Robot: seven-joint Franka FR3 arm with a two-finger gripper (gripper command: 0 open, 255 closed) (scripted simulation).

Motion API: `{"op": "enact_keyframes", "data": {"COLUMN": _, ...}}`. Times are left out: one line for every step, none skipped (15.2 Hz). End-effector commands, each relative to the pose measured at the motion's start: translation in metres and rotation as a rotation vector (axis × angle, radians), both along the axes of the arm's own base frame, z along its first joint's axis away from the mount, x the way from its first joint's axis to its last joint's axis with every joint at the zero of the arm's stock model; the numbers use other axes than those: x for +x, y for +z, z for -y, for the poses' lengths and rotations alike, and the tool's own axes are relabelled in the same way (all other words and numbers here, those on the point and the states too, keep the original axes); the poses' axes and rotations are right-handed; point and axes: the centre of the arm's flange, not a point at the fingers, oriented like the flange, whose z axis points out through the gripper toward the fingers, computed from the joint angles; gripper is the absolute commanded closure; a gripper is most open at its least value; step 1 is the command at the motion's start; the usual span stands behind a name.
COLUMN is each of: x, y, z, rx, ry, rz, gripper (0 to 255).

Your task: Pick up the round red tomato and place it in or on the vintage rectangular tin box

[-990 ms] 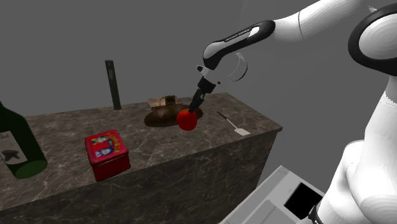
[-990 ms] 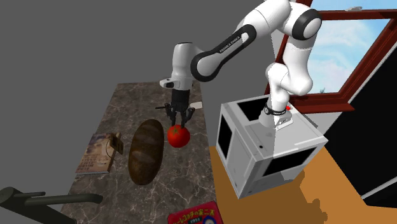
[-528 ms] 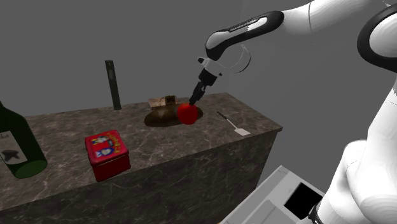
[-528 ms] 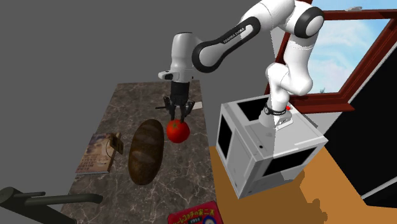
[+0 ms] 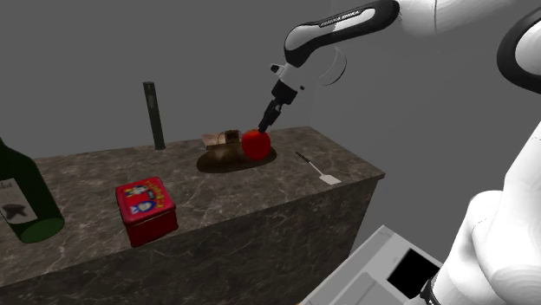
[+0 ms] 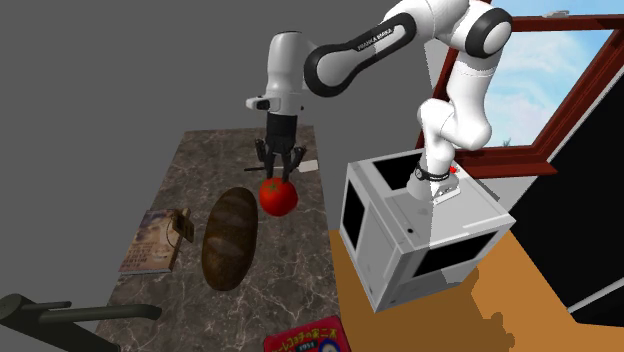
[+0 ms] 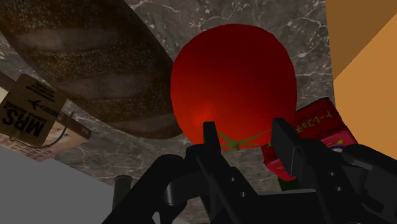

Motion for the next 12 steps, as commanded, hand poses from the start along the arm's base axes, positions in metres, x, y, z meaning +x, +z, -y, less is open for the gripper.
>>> {"op": "enact_keyframes", "data": {"x": -0.001, "y": 0.011, "z": 0.000, "rx": 0.000, "ry": 0.000, "rz": 0.000, "gripper": 255}}
{"op": "enact_keyframes", "data": {"x": -0.001, "y": 0.016, "z": 0.000, "rx": 0.000, "ry": 0.000, "rz": 0.000, "gripper": 255}}
{"op": "enact_keyframes", "data": {"x": -0.001, "y": 0.022, "z": 0.000, "rx": 0.000, "ry": 0.000, "rz": 0.000, "gripper": 255}}
{"op": "enact_keyframes", "data": {"x": -0.001, "y": 0.027, "z": 0.000, "rx": 0.000, "ry": 0.000, "rz": 0.000, "gripper": 255}}
{"op": "enact_keyframes", "data": {"x": -0.001, "y": 0.032, "z": 0.000, "rx": 0.000, "ry": 0.000, "rz": 0.000, "gripper": 255}}
{"op": "enact_keyframes", "data": {"x": -0.001, "y": 0.037, "z": 0.000, "rx": 0.000, "ry": 0.000, "rz": 0.000, "gripper": 255}}
{"op": "enact_keyframes", "data": {"x": -0.001, "y": 0.043, "z": 0.000, "rx": 0.000, "ry": 0.000, "rz": 0.000, "gripper": 255}}
{"op": "enact_keyframes", "data": {"x": -0.001, "y": 0.048, "z": 0.000, "rx": 0.000, "ry": 0.000, "rz": 0.000, "gripper": 255}}
{"op": "enact_keyframes", "data": {"x": -0.001, "y": 0.049, "z": 0.000, "rx": 0.000, "ry": 0.000, "rz": 0.000, "gripper": 255}}
{"op": "enact_keyframes", "data": {"x": 0.000, "y": 0.052, "z": -0.013, "rx": 0.000, "ry": 0.000, "rz": 0.000, "gripper": 255}}
{"op": "enact_keyframes", "data": {"x": 0.000, "y": 0.054, "z": -0.026, "rx": 0.000, "ry": 0.000, "rz": 0.000, "gripper": 255}}
{"op": "enact_keyframes", "data": {"x": 0.001, "y": 0.056, "z": -0.039, "rx": 0.000, "ry": 0.000, "rz": 0.000, "gripper": 255}}
